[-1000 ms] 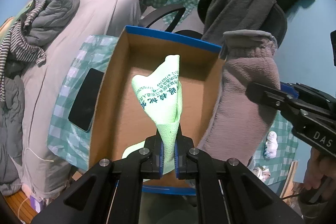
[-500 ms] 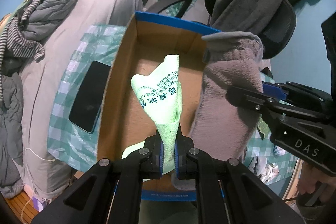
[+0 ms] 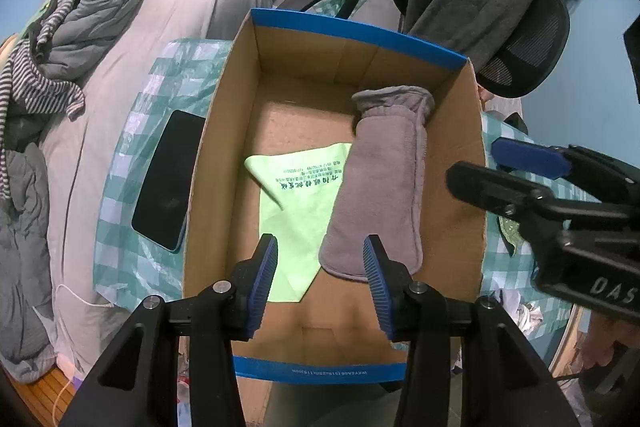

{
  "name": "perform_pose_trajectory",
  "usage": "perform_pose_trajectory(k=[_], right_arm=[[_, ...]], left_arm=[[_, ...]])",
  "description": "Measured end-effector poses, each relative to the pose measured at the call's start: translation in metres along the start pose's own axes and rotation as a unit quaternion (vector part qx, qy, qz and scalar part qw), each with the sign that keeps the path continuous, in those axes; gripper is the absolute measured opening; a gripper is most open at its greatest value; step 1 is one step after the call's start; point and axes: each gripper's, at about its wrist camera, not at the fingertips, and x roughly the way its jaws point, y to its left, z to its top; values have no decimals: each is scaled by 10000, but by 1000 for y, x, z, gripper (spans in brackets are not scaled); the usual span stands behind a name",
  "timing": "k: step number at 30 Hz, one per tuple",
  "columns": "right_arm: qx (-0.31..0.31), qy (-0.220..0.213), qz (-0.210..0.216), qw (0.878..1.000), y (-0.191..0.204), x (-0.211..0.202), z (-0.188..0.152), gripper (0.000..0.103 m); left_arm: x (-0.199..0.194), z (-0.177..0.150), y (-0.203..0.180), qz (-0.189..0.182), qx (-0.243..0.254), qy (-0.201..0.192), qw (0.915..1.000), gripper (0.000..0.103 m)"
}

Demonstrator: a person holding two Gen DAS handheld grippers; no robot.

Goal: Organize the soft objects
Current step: 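Lower both items into the cardboard box and open both grippers, then withdraw both grippers from the box back over the table items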

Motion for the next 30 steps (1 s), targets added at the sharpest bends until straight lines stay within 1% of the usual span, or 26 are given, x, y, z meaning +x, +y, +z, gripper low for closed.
perform_pose_trajectory(k=[1, 3, 4, 10, 20, 30], right_arm=[[12, -9, -20, 10000, -2, -2, 0, 63], [48, -33, -41, 10000, -5, -7, -2, 64], [68, -42, -47, 10000, -7, -9, -2, 64], [223, -138, -121, 9996, -18, -25, -9, 69], [639, -327, -216, 9972, -42, -59, -30, 70], [1180, -525, -425, 9907, -76, -95, -68, 71]], left_arm=[[-1, 0, -1, 0, 1, -2, 10000, 46], [-2, -1, -1, -2, 13, -14, 10000, 51], [-4, -1, -4, -2, 31, -35, 10000, 52], [-14, -4, -20, -57, 129, -78, 9999, 52], [-24, -7, -57, -201, 462, -80, 9987, 53], [-28, -13, -106, -385, 981, -64, 9944, 53]])
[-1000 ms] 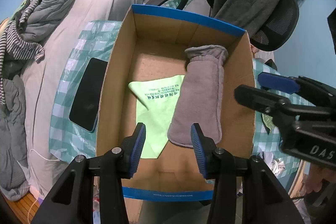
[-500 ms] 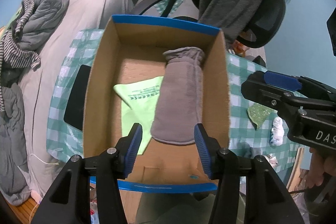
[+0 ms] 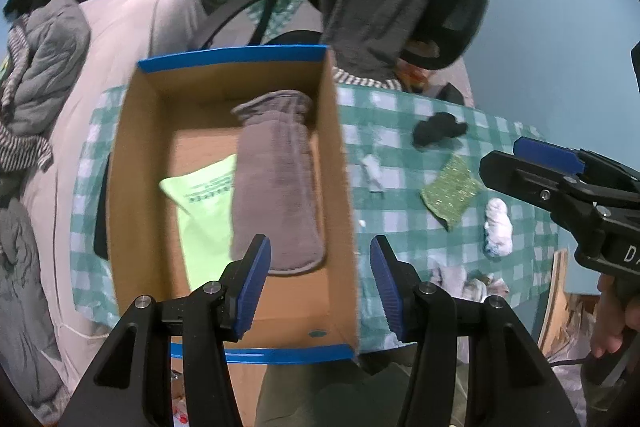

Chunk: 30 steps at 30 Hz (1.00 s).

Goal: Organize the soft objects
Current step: 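Withdraw both grippers from the box back over the table items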

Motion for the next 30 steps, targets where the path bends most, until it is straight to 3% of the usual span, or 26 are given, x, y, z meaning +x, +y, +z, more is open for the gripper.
perform_pose_trajectory(k=[10, 15, 30], right_arm=[[542, -18, -310, 9980, -53, -23, -41, 72], [819, 14, -445, 9956, -78, -32, -64, 72], [1584, -31, -743, 9846, -149, -45, -127, 72]], left_arm=[[12, -10, -58, -182, 654, 214, 9975, 53], [22, -19, -82, -213, 982, 339, 9944, 65], [59, -31, -136, -173, 1679, 746, 9828, 65]])
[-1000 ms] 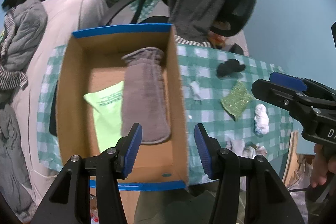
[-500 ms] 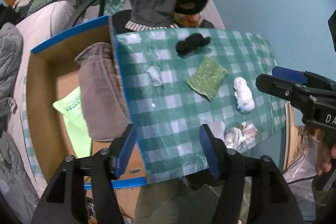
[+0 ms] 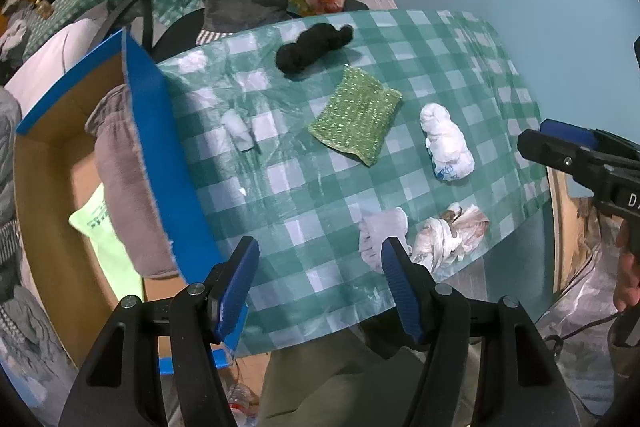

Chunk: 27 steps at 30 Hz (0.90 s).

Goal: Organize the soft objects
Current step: 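Withdraw both grippers from the box back over the table items, then close the right gripper on the white plastic-wrapped bundle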

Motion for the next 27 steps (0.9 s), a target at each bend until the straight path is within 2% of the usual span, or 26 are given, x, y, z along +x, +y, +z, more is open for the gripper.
perform_pose_trajectory(k=[14, 27], right_arm=[[67, -1, -115, 9999, -34, 24, -2, 72], [-268, 410, -118, 9987, -39, 83, 12, 72]], left_arm=[[30, 27, -26, 52, 283, 150, 9995, 66], [69, 53, -30, 135, 233, 254, 9993, 69]])
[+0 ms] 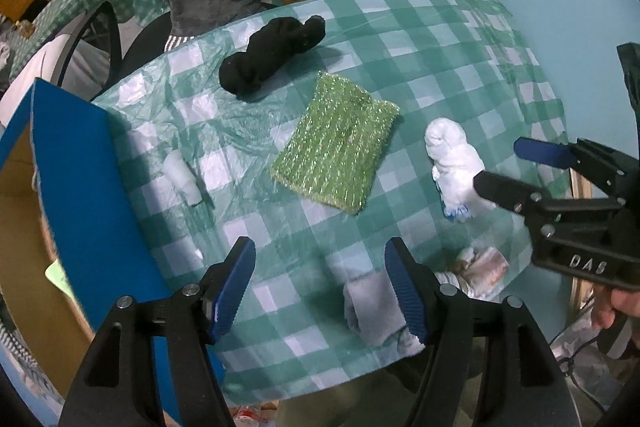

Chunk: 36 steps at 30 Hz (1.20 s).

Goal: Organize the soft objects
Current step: 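Close the right gripper on the white plastic-wrapped bundle, then grasp and lift the green glittery scrubber with the left gripper while the right gripper holds the white bundle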

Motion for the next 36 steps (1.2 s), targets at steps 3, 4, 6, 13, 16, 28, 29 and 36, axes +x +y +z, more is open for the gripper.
perform_pose_trajectory(k=[3, 4, 6, 13, 16, 28, 29, 36], right_arm=[[-40, 73, -14, 10000, -1, 10, 4, 72], [-37, 103, -28, 9999, -1, 13, 5, 72], [-23, 162, -38, 9999, -2, 21, 6, 72], [-68, 316, -134, 9994, -4, 36, 7, 72], [-148, 352, -183, 9991, -4, 40, 6, 71], [27, 245, -16, 9997, -24, 32, 1, 42], [52, 223, -4, 9997, -28, 29, 1, 42], [249, 147, 23, 9996, -46, 14, 3, 42]], left_arm=[[8, 7, 2, -23, -54, 30, 10000, 69], [9, 8, 2, -39, -69, 33, 10000, 69], [13, 12, 3, -61, -99, 42, 9999, 69], [27, 24, 0, -68, 8, 85, 9999, 69], [33, 30, -2, -93, 84, 128, 9998, 69], [52, 51, -16, -76, 360, 240, 9990, 80], [55, 53, -17, -82, 379, 264, 9989, 80], [69, 65, -20, -31, 375, 375, 9986, 80]])
